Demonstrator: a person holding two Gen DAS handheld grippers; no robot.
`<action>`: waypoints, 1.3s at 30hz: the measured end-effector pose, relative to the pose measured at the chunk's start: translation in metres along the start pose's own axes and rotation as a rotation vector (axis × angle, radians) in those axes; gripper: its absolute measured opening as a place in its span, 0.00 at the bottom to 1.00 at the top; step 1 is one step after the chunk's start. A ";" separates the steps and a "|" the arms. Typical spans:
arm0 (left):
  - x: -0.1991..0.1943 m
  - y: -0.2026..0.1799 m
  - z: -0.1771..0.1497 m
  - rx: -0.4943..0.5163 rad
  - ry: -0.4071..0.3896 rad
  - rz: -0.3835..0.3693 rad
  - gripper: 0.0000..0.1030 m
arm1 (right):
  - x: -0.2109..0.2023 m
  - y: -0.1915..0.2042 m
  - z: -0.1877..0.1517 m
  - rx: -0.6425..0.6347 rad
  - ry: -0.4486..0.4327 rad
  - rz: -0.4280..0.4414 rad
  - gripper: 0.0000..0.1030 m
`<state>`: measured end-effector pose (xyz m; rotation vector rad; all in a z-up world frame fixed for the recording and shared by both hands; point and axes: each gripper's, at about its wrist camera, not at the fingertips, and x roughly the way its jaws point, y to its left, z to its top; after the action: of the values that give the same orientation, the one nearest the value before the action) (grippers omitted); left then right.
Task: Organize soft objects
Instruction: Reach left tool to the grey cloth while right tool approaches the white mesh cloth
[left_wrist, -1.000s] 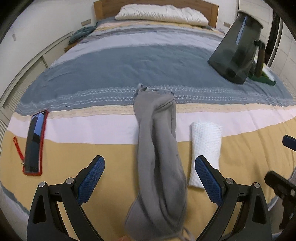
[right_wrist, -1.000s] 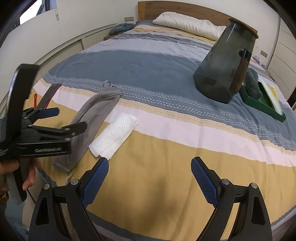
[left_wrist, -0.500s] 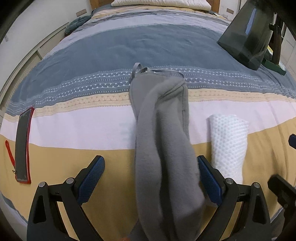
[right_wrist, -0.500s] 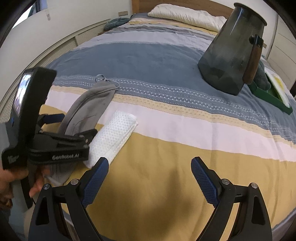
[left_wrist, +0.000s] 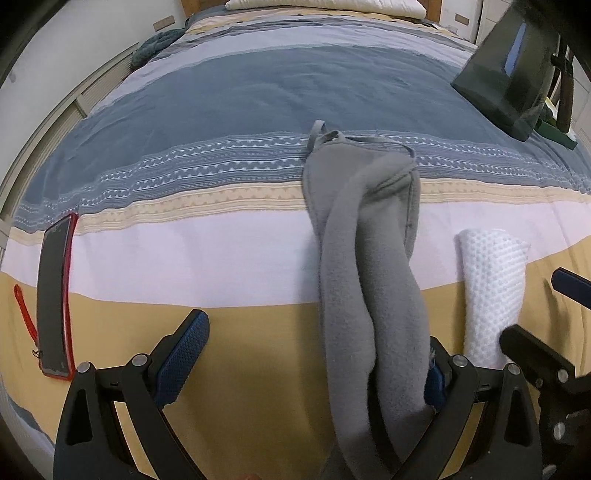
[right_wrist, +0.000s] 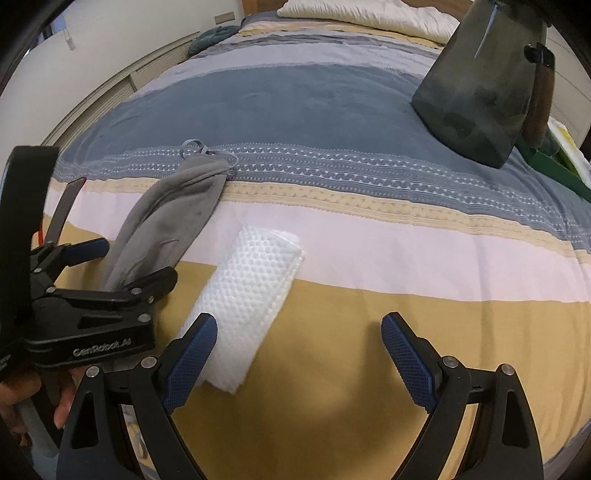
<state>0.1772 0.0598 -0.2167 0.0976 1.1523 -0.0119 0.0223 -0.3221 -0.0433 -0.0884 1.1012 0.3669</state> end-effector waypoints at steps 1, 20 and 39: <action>0.000 0.003 0.000 -0.001 0.000 0.002 0.94 | 0.002 0.001 0.001 0.006 -0.001 -0.001 0.89; 0.005 0.016 0.000 0.023 -0.004 -0.021 0.94 | 0.040 0.021 0.011 0.012 0.044 -0.066 0.85; 0.003 0.005 0.005 0.010 0.003 -0.012 0.83 | 0.026 -0.001 0.013 -0.052 0.026 -0.041 0.18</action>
<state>0.1836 0.0646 -0.2174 0.0999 1.1559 -0.0279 0.0439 -0.3130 -0.0609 -0.1621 1.1144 0.3586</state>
